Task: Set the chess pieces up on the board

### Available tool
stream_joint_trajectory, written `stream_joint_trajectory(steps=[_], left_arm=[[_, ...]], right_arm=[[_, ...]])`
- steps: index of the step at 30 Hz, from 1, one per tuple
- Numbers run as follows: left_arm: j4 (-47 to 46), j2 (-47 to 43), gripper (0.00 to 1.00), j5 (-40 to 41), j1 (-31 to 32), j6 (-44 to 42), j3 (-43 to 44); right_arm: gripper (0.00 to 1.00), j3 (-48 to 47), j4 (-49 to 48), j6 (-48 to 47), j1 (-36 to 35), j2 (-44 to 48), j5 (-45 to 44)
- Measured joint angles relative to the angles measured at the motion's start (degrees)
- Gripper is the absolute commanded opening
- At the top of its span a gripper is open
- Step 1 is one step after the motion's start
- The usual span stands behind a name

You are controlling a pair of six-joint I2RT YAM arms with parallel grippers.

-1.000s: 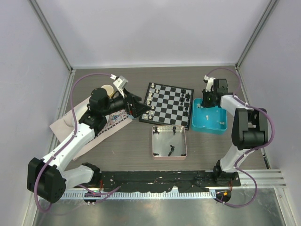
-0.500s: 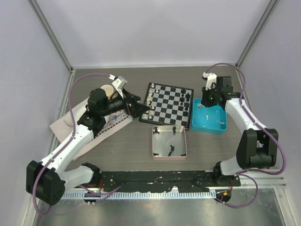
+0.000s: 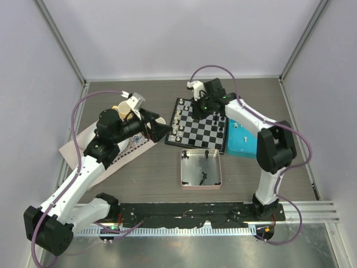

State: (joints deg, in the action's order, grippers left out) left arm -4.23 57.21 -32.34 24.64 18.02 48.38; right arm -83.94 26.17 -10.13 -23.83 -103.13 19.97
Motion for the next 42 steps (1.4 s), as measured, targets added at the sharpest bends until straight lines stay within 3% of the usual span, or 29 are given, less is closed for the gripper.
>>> stream_joint_trajectory(steps=[11,30,36,42], left_arm=[[5.88,-6.21,1.0,4.39,0.0,-4.07,-0.85],[8.9,-6.38,1.0,5.81,0.0,-6.56,-1.2],[8.98,-6.38,1.0,5.81,0.0,-6.56,-1.29],[9.03,-6.38,0.99,5.81,0.0,-6.56,-1.29]], right_arm=[[0.04,-12.09,0.68,0.07,-6.14,-16.31,-2.97],[0.07,-16.22,2.45,-0.57,-8.26,-21.38,-8.24],[0.16,-16.22,2.86,-1.25,-8.46,-21.4,-8.96],[0.34,-16.22,3.02,-1.73,-8.48,-21.42,-9.44]])
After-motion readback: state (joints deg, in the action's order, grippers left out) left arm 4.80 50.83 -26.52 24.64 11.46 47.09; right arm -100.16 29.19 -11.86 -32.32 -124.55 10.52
